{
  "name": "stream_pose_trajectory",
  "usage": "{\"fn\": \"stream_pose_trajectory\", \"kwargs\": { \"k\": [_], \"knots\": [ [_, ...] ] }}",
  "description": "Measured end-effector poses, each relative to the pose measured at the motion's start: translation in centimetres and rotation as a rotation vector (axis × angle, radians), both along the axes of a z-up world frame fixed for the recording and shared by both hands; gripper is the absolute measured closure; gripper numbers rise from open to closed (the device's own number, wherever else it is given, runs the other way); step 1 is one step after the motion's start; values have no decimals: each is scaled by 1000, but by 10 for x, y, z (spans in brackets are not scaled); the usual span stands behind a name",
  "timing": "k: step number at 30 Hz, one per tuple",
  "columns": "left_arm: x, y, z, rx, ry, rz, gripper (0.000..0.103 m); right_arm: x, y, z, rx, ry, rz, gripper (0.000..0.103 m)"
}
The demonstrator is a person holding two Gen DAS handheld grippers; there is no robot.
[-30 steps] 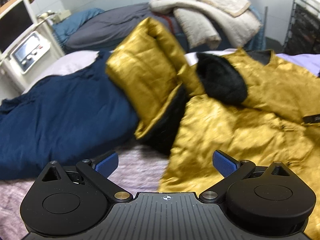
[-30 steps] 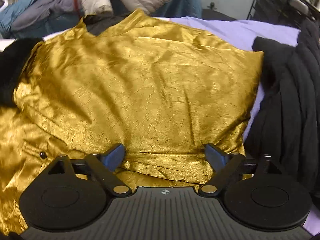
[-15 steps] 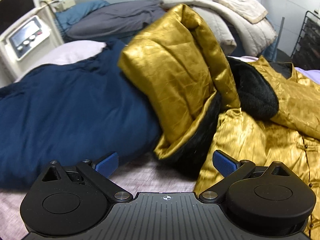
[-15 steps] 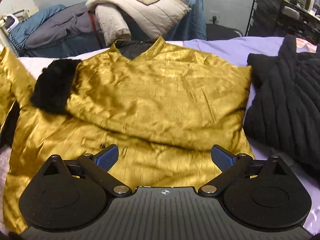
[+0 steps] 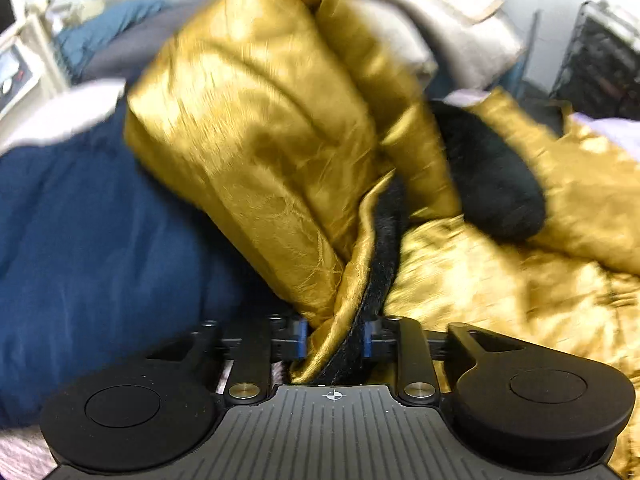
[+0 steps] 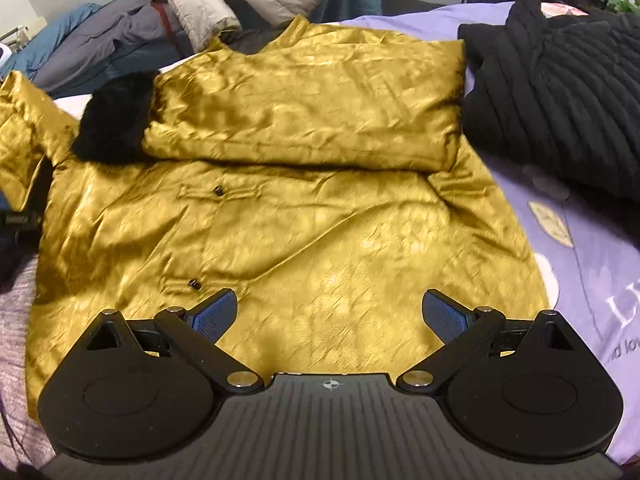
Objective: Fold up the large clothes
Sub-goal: 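Grasp the black fur cuff of the other sleeve with the left tool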
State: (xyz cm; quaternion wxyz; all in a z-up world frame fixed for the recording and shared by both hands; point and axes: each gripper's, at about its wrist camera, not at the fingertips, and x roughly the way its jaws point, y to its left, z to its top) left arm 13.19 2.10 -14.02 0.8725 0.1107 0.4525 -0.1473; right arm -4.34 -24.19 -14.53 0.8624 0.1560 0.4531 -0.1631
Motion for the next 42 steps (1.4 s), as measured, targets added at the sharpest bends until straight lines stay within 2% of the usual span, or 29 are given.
{"fn": "stream_pose_trajectory", "kwargs": {
  "k": [2,5,9,10,11,13,15,16,17,18,19,25,30,32,35,39,42],
  "knots": [
    [-12,-2,32,-12,-78,-31,33,-5,5,1,4,-6,-6,4],
    [-24,12,100,-54,-246,-46,33,-9,6,3,22,-26,-21,4],
    [-19,53,190,-100,-452,32,35,-5,6,3,63,-38,-33,4],
    [-15,68,208,-105,-491,68,41,-3,7,3,76,-41,-32,4],
    [-13,82,222,-111,-516,100,50,0,7,3,89,-46,-28,4],
    [-7,106,243,-99,-568,171,50,6,12,5,107,-61,-18,4],
    [1,130,252,-51,-574,241,49,11,16,9,129,-77,-5,4],
    [8,142,251,-25,-554,282,49,13,19,12,138,-85,4,4],
    [13,153,247,-16,-505,310,24,15,21,14,141,-92,13,4],
    [18,162,241,-16,-451,326,16,17,24,16,142,-96,25,4],
    [17,169,233,-21,-408,343,0,18,26,16,143,-98,37,4],
    [-34,184,167,-165,-194,376,0,19,31,11,149,-70,40,4],
    [-68,191,95,-381,-9,459,0,15,30,5,146,-24,33,4],
    [-79,186,68,-415,33,517,0,15,29,4,141,-7,40,4],
    [-86,175,31,-422,50,566,0,15,30,6,132,8,55,4],
    [-79,171,0,-421,28,610,0,16,38,14,105,12,100,4],
    [-71,179,-12,-483,30,683,0,16,46,18,68,25,145,4]
  ]
}}
